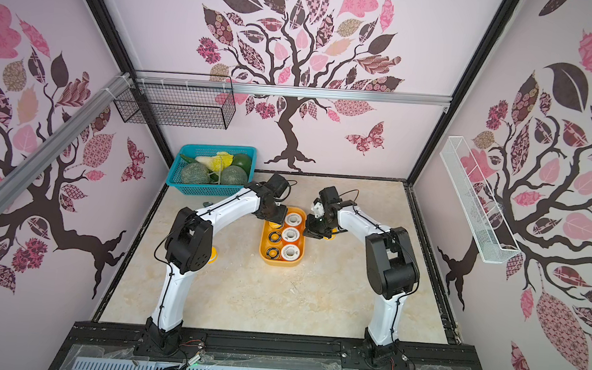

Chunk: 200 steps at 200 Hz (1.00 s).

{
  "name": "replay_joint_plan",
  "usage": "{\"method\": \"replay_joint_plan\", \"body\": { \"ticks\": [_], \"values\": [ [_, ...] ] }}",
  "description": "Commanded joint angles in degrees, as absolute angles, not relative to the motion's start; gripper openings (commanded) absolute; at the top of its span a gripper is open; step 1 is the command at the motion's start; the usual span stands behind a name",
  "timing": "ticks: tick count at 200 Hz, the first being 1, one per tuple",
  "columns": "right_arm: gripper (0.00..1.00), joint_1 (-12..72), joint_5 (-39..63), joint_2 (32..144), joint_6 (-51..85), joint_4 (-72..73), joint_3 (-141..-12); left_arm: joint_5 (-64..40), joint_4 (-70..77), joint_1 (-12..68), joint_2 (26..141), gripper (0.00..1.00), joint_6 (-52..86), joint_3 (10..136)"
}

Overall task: Put the sealing tape into the storage box
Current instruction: Place the sealing tape in the storage box.

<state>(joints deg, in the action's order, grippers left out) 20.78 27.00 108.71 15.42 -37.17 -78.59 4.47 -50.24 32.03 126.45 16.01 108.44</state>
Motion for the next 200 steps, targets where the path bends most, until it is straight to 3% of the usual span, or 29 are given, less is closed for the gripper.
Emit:
{"method": "replay_joint_plan", "body": {
  "ticks": [1,109,200],
  "values": [
    [0.15,20.8,27.9,109.4,14.6,-38.0,-78.0,4.9,-50.3,32.0,127.6,0.62,15.3,110.2],
    [0.15,20.8,27.8,109.3,14.4,-38.4,-78.2,4.7,-49.7,32.1,127.3,0.71,15.5,110.0],
    [0.15,20.7,27.2,109.0,14.4,-38.7,-78.7,4.3,-48.8,32.1,123.3,0.71,15.1,108.9]
  ]
}}
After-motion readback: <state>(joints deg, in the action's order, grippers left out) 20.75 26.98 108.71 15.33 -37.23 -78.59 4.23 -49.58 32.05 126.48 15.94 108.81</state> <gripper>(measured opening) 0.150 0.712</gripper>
